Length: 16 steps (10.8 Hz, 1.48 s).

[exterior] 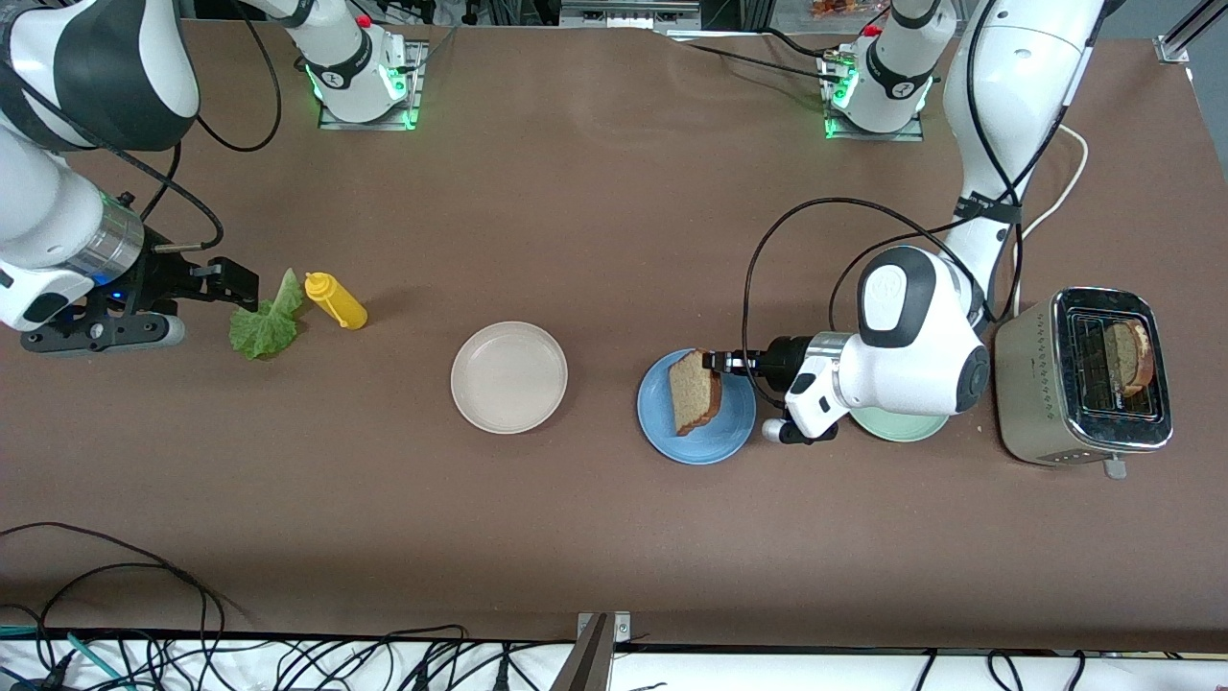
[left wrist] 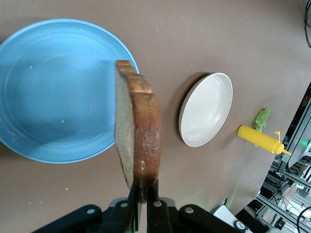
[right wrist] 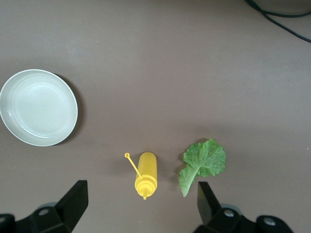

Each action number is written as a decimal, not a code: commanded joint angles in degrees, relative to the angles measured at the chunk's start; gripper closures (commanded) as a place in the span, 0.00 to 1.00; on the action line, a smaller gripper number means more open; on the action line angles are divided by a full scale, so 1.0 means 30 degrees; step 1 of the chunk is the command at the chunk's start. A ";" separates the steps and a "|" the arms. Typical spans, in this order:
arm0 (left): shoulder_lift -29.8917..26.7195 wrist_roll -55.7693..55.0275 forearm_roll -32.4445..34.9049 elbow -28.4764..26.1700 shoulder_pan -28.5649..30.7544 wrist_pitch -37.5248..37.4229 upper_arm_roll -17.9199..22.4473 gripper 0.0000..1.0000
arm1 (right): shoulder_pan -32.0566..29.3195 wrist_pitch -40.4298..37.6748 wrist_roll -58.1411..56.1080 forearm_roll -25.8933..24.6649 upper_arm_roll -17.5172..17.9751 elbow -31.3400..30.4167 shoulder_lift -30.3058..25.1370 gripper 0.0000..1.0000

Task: Make sandwich in blue plate with both arms
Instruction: 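Carry the bread slice with the left gripper over the blue plate, then lower the bread onto the blue plate and open the left gripper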

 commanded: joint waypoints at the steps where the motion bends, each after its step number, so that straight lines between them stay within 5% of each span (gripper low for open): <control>1: 0.0639 0.0092 -0.0704 0.0563 -0.0264 0.0331 0.0204 1.00 | 0.0034 -0.0084 0.0216 0.0264 0.0010 -0.0032 -0.0154 0.00; 13: 0.2017 0.0268 -0.0588 0.1120 -0.1202 0.0625 0.0262 1.00 | 0.0093 -0.0084 0.0539 0.0264 0.0157 -0.0091 -0.0212 0.00; 16: 0.2046 0.4032 -0.0674 0.0887 -0.1114 0.0567 0.1695 1.00 | 0.0093 -0.0114 0.0539 0.0264 0.0128 -0.0061 -0.0212 0.00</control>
